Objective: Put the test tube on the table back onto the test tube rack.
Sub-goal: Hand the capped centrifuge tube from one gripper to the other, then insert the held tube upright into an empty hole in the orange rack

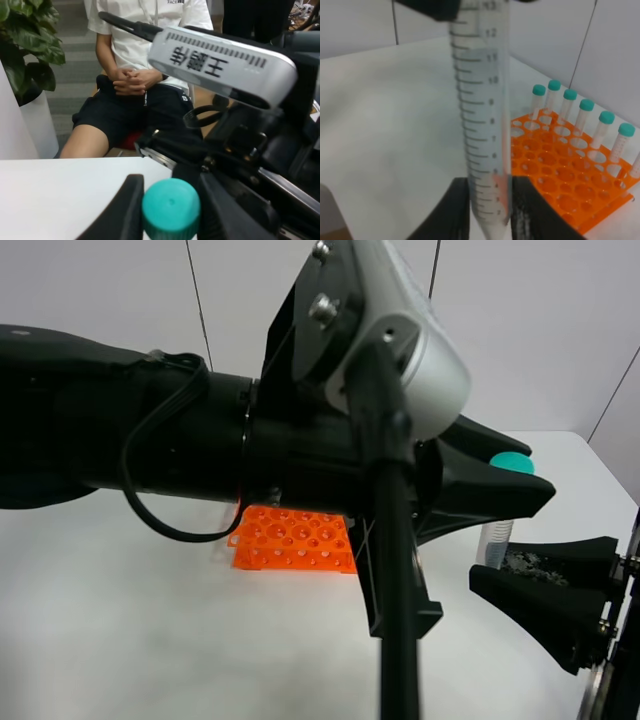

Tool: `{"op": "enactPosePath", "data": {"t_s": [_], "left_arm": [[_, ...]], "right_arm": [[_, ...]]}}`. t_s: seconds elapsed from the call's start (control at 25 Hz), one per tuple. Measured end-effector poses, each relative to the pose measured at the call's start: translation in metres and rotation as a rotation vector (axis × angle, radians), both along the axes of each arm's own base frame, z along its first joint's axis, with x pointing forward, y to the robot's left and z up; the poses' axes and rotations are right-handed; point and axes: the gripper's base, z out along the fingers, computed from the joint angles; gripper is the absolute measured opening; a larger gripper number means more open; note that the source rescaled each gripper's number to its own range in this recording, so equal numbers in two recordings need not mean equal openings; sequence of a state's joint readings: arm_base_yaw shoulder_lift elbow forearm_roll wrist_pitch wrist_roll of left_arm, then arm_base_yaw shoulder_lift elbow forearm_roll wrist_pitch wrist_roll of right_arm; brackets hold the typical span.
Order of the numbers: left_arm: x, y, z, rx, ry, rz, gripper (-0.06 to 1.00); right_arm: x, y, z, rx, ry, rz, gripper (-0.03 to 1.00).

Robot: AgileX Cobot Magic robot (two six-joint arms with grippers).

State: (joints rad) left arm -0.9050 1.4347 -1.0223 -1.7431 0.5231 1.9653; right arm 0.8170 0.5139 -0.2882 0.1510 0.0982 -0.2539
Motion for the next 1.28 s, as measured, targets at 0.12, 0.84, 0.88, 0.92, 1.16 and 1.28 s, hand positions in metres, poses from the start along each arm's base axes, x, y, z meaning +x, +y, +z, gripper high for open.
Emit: {"op": "enactPosePath", "data": {"t_s": [0.12,0.84,0.88,0.92,1.16,1.28], "left_arm": [[-0.001,0.000,0.000,-0.002,0.000,-0.012,0.00],[0.008,0.002,-0.003,0.036,-0.020,0.082,0.00],[0.009,0.002,-0.003,0.040,-0.022,0.094,0.00],[0.009,0.003,-0.003,0.043,-0.024,0.103,0.00],[0.012,0.003,-0.004,0.055,-0.037,0.130,0.00],[0.013,0.004,-0.004,0.059,-0.041,0.140,0.00]], "right_arm": [[0.000,0.000,0.000,0.007,0.001,-0.002,0.36],[-0.001,-0.002,-0.009,-0.132,0.005,0.021,0.83],[-0.001,-0.002,-0.009,-0.135,0.008,0.019,0.83],[-0.001,-0.003,-0.009,-0.141,0.006,0.017,0.83],[0.000,-0.006,-0.013,-0.160,0.047,-0.028,0.83],[0.002,-0.009,-0.012,-0.164,0.097,-0.076,0.83]]}}
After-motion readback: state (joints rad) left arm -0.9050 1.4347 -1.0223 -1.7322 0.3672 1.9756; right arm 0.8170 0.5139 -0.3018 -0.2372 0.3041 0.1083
